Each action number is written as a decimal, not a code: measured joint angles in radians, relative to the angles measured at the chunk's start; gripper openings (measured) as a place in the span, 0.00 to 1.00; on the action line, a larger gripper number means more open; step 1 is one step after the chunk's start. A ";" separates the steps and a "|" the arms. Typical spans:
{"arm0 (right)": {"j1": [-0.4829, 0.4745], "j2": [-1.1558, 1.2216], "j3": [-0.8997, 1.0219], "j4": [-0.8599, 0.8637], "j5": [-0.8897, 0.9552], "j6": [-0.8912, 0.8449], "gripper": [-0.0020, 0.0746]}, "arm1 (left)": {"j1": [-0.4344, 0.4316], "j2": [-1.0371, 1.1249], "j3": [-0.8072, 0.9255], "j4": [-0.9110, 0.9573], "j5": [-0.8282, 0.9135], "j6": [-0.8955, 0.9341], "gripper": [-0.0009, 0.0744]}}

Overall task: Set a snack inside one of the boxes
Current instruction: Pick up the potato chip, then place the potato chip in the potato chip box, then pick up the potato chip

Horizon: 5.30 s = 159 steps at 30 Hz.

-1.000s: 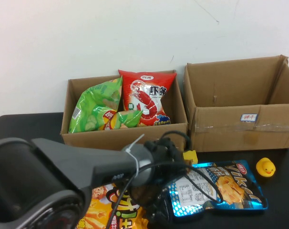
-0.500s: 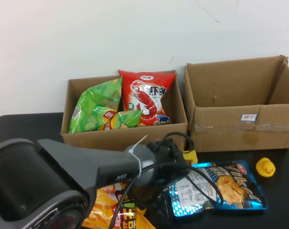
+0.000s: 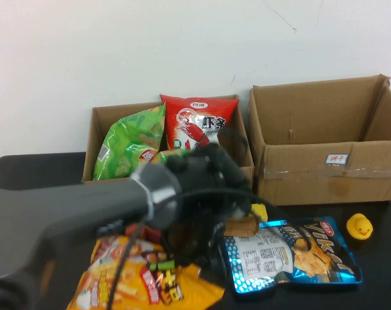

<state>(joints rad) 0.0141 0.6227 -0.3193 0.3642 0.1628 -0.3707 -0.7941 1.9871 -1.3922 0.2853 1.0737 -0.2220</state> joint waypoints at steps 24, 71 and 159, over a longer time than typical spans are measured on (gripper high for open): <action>0.000 0.000 0.000 0.000 0.031 0.000 0.02 | 0.119 -0.002 -0.475 0.388 -0.308 0.057 0.03; 0.000 0.000 0.000 0.000 0.086 -0.037 0.02 | 0.178 -0.021 -0.878 -0.148 0.171 0.432 0.20; 0.482 1.069 -0.528 0.225 0.121 -0.656 0.04 | 0.178 -1.096 0.534 0.342 -0.154 -0.303 0.01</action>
<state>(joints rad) 0.4957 1.6917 -0.8475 0.5891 0.2840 -1.0263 -0.6159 0.8911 -0.8586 0.6274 0.9196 -0.5245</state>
